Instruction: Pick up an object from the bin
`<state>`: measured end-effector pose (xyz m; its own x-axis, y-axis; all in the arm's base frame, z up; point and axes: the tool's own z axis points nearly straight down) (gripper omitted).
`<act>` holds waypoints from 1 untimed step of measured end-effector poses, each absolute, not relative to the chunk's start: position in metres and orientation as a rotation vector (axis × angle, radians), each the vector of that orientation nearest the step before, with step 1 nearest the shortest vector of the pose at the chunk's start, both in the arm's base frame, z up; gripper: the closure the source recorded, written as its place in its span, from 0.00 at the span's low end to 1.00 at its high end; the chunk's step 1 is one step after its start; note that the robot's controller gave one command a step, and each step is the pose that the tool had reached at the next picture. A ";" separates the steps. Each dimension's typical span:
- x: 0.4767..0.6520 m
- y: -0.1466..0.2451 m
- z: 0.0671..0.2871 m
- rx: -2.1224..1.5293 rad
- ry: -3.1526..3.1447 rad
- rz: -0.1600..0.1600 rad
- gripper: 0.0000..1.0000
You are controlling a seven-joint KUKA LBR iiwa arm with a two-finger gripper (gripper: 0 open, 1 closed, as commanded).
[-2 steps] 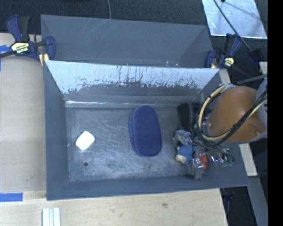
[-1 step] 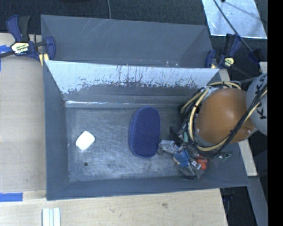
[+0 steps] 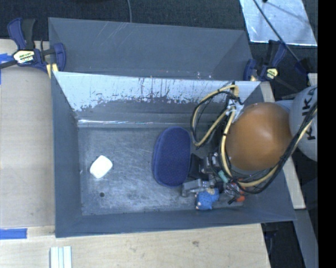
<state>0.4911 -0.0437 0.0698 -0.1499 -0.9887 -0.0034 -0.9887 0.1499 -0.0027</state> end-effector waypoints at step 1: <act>0.491 -0.043 0.071 -2.041 2.382 0.001 1.00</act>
Offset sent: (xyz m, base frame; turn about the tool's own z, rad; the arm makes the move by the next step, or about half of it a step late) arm 0.0000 0.0000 0.0000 0.0000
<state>0.4914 -0.0435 0.0705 -0.1535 -0.9881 -0.0039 -0.9881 0.1535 -0.0024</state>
